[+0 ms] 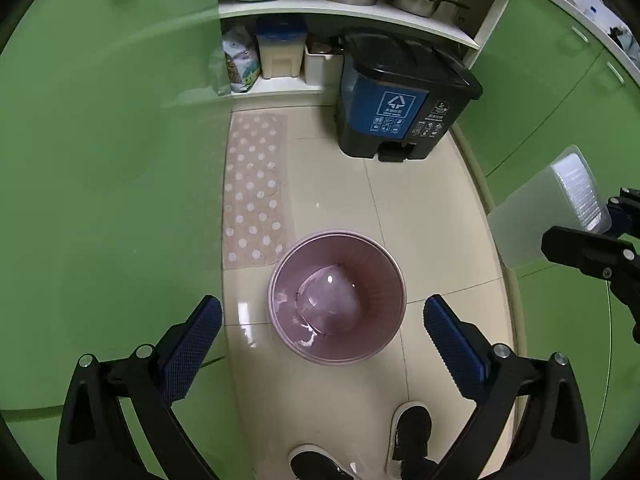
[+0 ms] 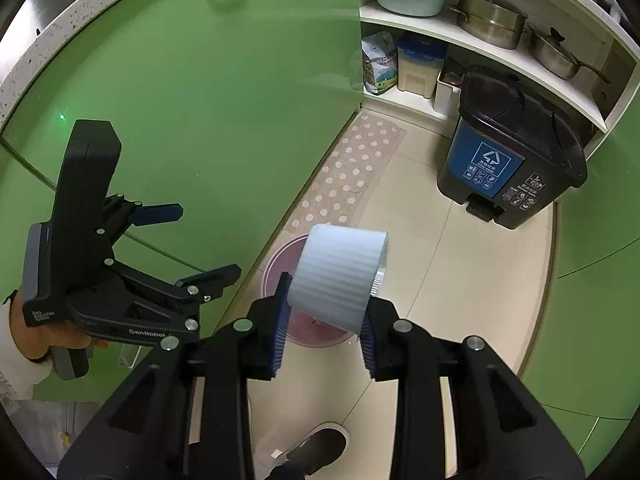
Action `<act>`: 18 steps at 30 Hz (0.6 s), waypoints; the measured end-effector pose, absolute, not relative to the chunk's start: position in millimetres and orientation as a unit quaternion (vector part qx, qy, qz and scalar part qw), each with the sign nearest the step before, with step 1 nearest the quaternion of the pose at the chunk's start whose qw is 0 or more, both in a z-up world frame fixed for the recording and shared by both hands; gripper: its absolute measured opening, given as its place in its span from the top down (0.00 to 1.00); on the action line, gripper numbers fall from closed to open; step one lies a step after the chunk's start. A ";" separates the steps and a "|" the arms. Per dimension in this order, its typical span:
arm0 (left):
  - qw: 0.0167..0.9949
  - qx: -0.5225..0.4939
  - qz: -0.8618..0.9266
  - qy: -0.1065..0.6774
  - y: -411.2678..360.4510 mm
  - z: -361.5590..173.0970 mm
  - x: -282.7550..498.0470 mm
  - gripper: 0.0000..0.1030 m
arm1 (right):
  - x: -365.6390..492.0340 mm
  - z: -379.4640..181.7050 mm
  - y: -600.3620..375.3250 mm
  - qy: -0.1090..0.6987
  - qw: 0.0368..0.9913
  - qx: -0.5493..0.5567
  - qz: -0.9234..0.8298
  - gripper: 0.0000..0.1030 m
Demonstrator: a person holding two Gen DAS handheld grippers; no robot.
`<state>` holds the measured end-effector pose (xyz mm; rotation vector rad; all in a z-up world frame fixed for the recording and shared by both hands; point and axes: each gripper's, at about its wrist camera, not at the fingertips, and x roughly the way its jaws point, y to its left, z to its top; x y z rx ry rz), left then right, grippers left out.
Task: Collect trash
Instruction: 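Open the left gripper over the wastebasket while the right gripper releases the white container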
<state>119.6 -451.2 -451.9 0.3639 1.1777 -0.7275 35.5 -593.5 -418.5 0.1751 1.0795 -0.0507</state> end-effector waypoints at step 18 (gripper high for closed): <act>0.775 0.150 -0.304 0.533 -413.4 -442.3 136.5 0.06 | 63.8 -446.5 -577.2 0.524 0.848 0.082 0.007 0.69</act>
